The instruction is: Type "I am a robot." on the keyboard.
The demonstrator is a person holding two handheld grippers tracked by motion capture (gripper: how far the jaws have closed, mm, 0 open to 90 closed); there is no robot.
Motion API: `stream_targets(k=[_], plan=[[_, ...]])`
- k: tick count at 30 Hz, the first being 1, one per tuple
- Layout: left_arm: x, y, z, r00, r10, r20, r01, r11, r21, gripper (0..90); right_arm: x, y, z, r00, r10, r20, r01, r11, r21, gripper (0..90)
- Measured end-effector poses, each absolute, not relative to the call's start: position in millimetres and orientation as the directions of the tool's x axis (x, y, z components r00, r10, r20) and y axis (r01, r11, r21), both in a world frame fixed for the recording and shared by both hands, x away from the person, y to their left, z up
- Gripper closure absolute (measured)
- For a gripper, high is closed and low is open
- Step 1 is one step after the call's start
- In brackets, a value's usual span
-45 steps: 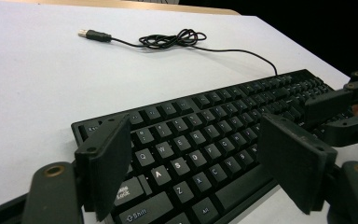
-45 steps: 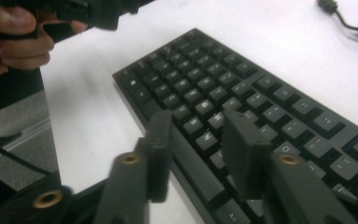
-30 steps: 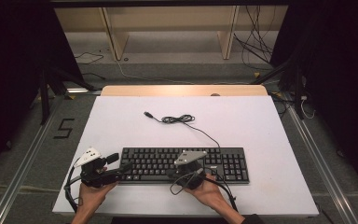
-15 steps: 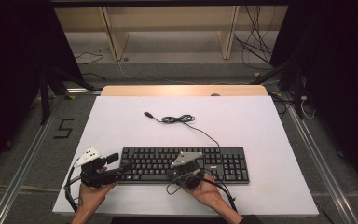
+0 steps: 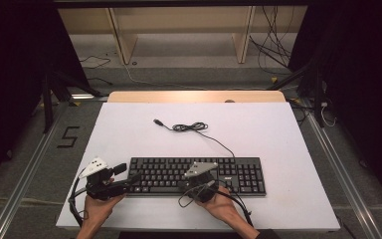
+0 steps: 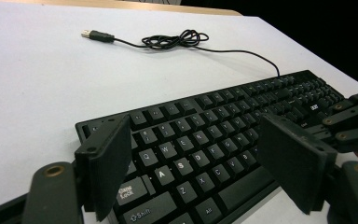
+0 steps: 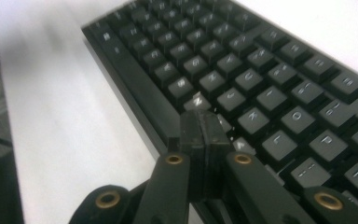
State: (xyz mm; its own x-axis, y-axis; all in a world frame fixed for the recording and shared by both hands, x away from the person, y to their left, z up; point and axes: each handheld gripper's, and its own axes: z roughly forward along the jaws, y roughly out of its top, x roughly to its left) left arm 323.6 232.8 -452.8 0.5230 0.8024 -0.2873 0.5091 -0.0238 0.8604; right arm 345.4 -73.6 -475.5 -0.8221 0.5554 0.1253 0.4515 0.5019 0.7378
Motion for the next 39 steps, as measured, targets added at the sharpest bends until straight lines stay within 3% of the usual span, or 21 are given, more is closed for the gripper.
stream_targets(k=[12,19,22,26,34,39], plan=[[324,233,-453,0.523,0.803,-0.286,0.509,-0.025,0.861,25.8,347,-84,-463,-0.811,0.563,0.160,0.456,0.436,0.776,90.0],[324,232,-453,0.523,0.803,-0.287,0.510,-0.025,0.860,25.8,348,-90,-457,-0.803,0.567,0.181,0.460,0.398,0.794,72.0],[324,232,-453,0.522,0.803,-0.288,0.511,-0.024,0.859,25.8,349,-93,-454,-0.797,0.574,0.186,0.461,0.380,0.802,57.0],[325,231,-453,0.524,0.803,-0.286,0.514,-0.030,0.857,25.8,349,-97,-450,-0.784,0.594,0.182,0.460,0.358,0.812,44.5],[330,229,-455,0.505,0.816,-0.283,0.532,-0.036,0.846,28.0,346,-109,-442,-0.769,0.612,0.185,0.451,0.315,0.835,32.3],[335,227,-459,0.488,0.829,-0.273,0.554,-0.052,0.831,39.0,342,-116,-438,-0.763,0.619,0.188,0.446,0.292,0.846,28.0]])
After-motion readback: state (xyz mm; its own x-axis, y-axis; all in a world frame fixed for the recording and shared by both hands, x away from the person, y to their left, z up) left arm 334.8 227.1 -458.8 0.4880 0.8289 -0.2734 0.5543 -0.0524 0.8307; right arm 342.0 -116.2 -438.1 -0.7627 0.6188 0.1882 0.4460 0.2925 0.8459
